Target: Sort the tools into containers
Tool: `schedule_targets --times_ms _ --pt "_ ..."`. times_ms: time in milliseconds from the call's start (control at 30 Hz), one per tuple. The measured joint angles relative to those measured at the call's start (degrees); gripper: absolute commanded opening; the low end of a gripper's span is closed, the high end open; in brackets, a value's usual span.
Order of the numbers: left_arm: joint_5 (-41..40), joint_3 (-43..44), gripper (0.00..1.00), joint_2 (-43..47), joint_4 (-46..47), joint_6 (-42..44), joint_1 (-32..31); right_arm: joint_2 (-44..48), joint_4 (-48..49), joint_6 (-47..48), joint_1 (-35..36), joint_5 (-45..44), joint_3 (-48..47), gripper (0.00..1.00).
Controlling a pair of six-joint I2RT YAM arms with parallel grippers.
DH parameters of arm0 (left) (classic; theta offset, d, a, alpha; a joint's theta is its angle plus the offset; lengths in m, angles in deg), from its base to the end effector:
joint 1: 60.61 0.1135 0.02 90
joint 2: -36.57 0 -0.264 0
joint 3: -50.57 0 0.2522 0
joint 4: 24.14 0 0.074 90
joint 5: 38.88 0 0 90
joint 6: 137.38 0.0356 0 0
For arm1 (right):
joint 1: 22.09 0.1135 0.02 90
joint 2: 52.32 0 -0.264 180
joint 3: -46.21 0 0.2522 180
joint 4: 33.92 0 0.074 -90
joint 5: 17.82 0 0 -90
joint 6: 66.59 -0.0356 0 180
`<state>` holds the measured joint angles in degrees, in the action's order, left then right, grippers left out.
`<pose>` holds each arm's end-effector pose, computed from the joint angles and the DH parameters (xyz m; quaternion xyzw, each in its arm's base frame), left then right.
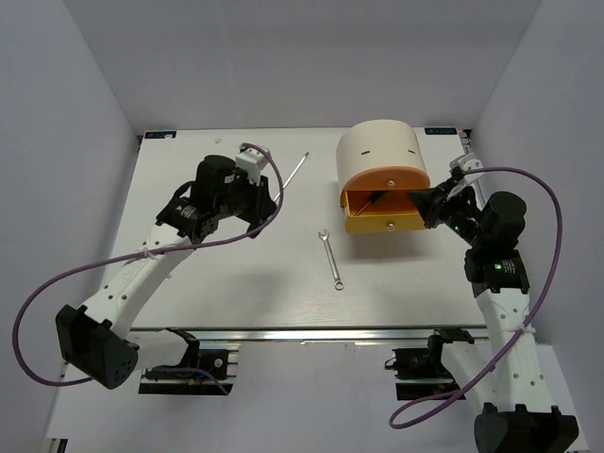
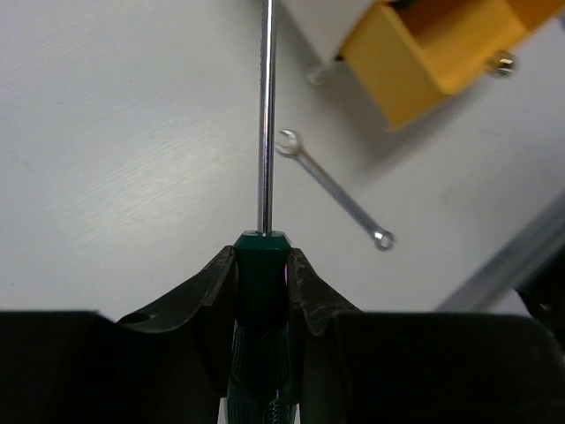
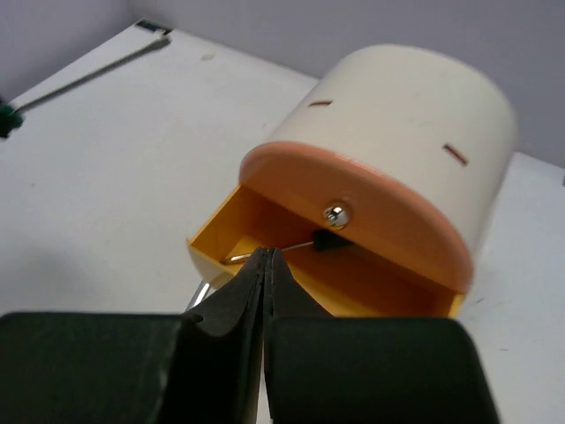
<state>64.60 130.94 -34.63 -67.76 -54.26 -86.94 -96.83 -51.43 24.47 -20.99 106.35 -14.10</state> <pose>0.2414 -0.1287 0.3422 0.2023 0.8568 -0.2318 0.4138 0.1774 0.0234 0.3642 -0.2175 0.6819 0.2111 0.6657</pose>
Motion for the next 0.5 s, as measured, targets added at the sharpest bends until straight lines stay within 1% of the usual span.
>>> schedule_targets --times_ms 100,200,267,367,433,500 --pt "0.46 5.73 0.0 0.0 -4.63 -1.6 -6.27 0.15 0.76 -1.73 -1.79 -3.39 -2.36 0.0" --pt "-0.68 14.27 0.0 -2.86 -9.64 -2.34 -12.9 -0.55 1.33 -2.89 -3.8 -6.08 -5.38 0.0" --pt "-1.86 20.79 0.0 -6.19 -12.76 -2.36 -17.03 -0.7 2.03 -3.54 -5.14 -7.17 -6.16 0.0" --pt "-4.02 32.41 0.0 -13.66 -18.53 -1.75 -22.99 -0.72 2.19 -3.78 -6.54 -8.63 -6.16 0.0" --pt "-4.74 39.26 0.0 -19.02 -22.38 -1.01 -25.64 -0.72 2.19 -3.74 -6.99 -9.46 -6.16 0.0" --pt "-5.42 44.26 0.0 -24.04 -25.53 0.11 -27.39 -0.57 2.19 -3.72 -7.15 -10.1 -6.16 0.0"
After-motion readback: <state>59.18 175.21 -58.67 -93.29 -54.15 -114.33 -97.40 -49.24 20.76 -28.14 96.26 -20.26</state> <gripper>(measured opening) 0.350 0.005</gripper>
